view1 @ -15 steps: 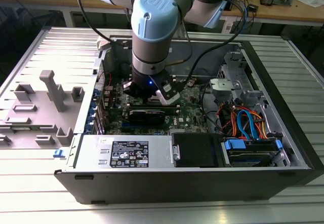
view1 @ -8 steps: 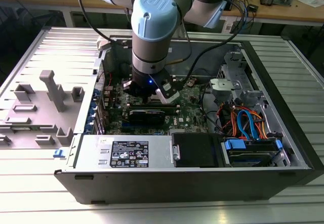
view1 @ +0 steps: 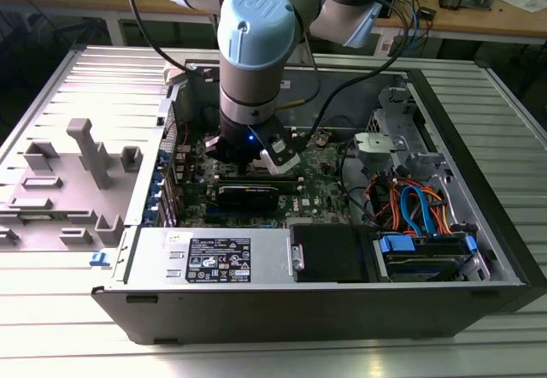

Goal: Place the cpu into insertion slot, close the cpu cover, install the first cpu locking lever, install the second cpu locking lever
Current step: 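Install the second cpu locking lever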

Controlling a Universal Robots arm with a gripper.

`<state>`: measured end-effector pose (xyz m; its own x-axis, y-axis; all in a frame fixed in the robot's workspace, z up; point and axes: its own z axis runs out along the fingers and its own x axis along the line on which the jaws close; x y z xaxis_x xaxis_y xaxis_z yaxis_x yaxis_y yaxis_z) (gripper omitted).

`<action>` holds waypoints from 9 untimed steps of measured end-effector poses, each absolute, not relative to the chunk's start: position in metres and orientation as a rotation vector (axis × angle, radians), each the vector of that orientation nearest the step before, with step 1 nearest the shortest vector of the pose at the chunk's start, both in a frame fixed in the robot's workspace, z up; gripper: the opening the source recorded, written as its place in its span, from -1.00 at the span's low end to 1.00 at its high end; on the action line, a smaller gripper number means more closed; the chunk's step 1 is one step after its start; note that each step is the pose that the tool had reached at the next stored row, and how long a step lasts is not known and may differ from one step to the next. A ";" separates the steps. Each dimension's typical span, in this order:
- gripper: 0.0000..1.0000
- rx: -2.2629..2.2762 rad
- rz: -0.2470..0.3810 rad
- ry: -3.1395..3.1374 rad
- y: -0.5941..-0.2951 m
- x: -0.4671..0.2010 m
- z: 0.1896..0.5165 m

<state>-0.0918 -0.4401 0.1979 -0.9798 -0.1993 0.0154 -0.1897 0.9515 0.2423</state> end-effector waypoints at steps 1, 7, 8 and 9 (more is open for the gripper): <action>-0.79 0.307 -0.374 -3.064 -0.440 -0.092 0.197; -0.79 0.307 -0.317 -3.067 -0.439 -0.092 0.196; -0.79 0.307 -0.312 -3.068 -0.438 -0.092 0.198; -0.79 0.307 -0.306 -3.068 -0.438 -0.092 0.203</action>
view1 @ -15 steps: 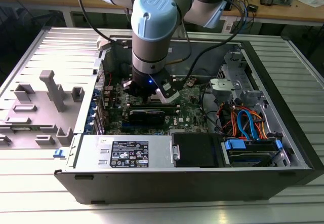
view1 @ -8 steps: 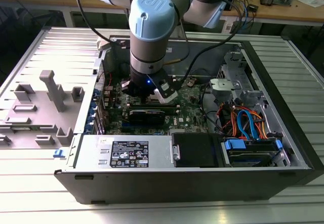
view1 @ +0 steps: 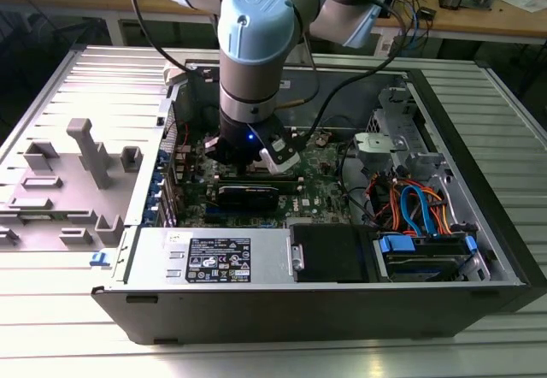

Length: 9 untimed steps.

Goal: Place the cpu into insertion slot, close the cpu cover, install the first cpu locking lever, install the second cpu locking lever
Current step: 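Install the second cpu locking lever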

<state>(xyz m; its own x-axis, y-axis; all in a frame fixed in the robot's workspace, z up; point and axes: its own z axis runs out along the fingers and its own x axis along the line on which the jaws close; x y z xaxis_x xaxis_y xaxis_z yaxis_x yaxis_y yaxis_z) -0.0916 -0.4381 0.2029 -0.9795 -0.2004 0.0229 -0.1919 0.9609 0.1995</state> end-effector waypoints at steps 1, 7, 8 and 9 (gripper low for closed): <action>-0.79 0.307 -0.304 -3.067 -0.438 -0.092 0.207; -0.79 0.307 -0.301 -3.067 -0.436 -0.092 0.225; -0.79 0.307 -0.301 -3.067 -0.436 -0.092 0.227; -0.79 0.307 -0.300 -3.067 -0.436 -0.092 0.230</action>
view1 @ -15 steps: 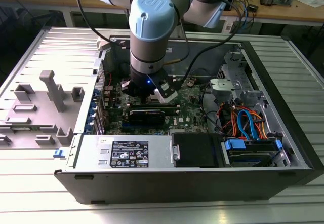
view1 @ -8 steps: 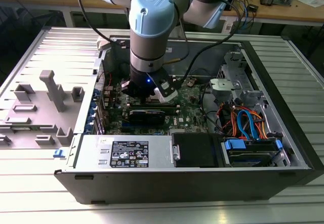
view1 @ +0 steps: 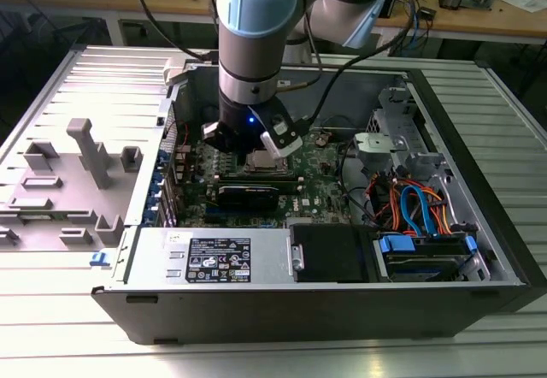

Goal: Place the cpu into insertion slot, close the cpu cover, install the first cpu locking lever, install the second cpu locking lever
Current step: 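Install the second cpu locking lever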

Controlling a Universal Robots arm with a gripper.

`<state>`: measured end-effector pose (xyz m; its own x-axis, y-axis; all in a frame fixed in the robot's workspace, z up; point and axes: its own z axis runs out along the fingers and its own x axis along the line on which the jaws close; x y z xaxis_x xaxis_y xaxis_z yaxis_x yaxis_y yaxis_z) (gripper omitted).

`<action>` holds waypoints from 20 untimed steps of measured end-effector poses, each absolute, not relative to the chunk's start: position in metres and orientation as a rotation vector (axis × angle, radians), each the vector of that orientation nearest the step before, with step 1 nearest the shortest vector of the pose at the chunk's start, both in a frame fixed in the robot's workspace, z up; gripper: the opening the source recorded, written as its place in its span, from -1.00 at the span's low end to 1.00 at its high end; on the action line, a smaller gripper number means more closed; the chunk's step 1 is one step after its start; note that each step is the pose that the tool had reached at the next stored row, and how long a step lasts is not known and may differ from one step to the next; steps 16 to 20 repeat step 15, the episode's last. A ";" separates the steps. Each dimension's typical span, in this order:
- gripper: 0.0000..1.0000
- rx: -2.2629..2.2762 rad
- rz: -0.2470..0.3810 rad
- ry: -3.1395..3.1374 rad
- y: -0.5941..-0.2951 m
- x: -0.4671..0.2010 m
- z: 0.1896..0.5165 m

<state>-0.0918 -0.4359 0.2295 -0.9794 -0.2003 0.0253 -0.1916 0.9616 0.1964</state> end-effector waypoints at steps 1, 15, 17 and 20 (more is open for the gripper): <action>-0.79 0.307 -0.300 -3.067 -0.436 -0.092 0.231; -0.79 0.307 -0.297 -3.067 -0.436 -0.092 0.232; -0.79 0.307 -0.297 -3.067 -0.436 -0.092 0.232; -0.79 0.307 -0.297 -3.067 -0.436 -0.092 0.232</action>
